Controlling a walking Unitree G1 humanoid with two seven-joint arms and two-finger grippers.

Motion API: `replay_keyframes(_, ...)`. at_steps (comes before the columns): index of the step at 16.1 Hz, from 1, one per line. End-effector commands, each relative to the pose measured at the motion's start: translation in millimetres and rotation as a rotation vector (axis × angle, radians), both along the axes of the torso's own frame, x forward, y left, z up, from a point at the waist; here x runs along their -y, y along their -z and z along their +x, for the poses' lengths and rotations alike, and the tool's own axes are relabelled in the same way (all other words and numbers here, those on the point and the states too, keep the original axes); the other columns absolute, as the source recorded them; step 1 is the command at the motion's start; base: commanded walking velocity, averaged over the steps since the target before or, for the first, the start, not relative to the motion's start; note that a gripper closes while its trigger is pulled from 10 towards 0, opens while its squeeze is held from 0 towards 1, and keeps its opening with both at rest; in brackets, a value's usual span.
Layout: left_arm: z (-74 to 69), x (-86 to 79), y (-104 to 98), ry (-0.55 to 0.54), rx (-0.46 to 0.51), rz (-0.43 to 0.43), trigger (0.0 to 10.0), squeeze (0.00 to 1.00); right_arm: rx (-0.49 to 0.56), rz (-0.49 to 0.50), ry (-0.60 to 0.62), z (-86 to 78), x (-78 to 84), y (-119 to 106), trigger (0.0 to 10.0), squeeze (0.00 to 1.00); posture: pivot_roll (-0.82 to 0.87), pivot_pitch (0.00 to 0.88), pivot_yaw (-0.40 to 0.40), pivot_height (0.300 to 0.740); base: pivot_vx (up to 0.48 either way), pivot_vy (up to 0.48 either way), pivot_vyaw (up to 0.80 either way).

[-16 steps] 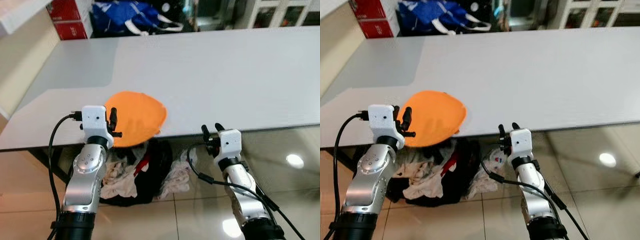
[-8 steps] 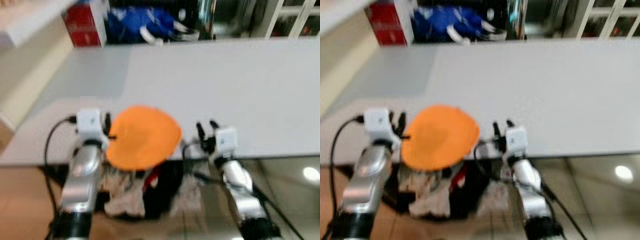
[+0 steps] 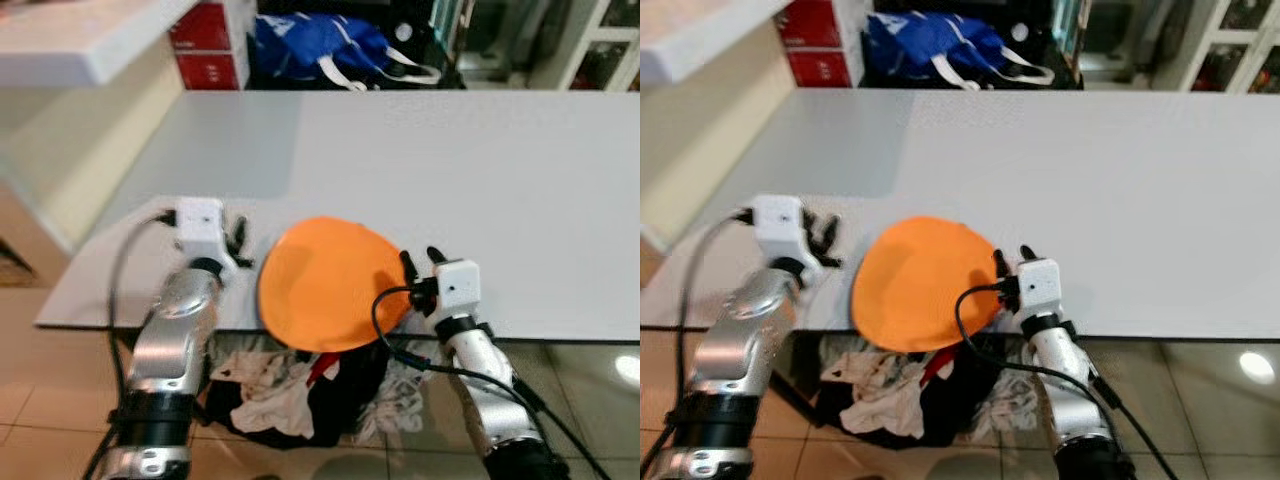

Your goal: Setting the table

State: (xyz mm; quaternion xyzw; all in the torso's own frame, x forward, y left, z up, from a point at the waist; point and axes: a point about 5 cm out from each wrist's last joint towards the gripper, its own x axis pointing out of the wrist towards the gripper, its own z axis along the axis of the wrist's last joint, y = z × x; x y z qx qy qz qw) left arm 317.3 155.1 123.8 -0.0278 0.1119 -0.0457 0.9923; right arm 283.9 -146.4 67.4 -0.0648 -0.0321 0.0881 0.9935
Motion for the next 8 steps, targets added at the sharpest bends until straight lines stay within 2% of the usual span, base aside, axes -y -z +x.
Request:
replay_keyframes(1,2.6,11.1,-9.3,0.045,-0.021,-0.049,10.0,0.00,0.006,0.003,0.014,0.7,2.4,-3.1,10.0,0.00,-0.12,0.000,0.066,0.740,0.000,0.000,0.00)
replay_keyframes(4,6.7,22.9,-14.2,0.127,-0.099,-0.097,10.0,0.00,0.004,0.003,0.016,-2.3,3.0,-2.2,10.0,0.00,-0.12,0.000,0.075,0.740,0.000,0.000,0.00)
replay_keyframes(8,10.1,34.7,-11.7,0.165,-0.200,-0.167,10.0,0.00,0.000,-0.001,0.022,-7.4,4.7,-0.6,10.0,0.00,-0.14,0.000,0.084,0.740,0.000,0.000,0.00)
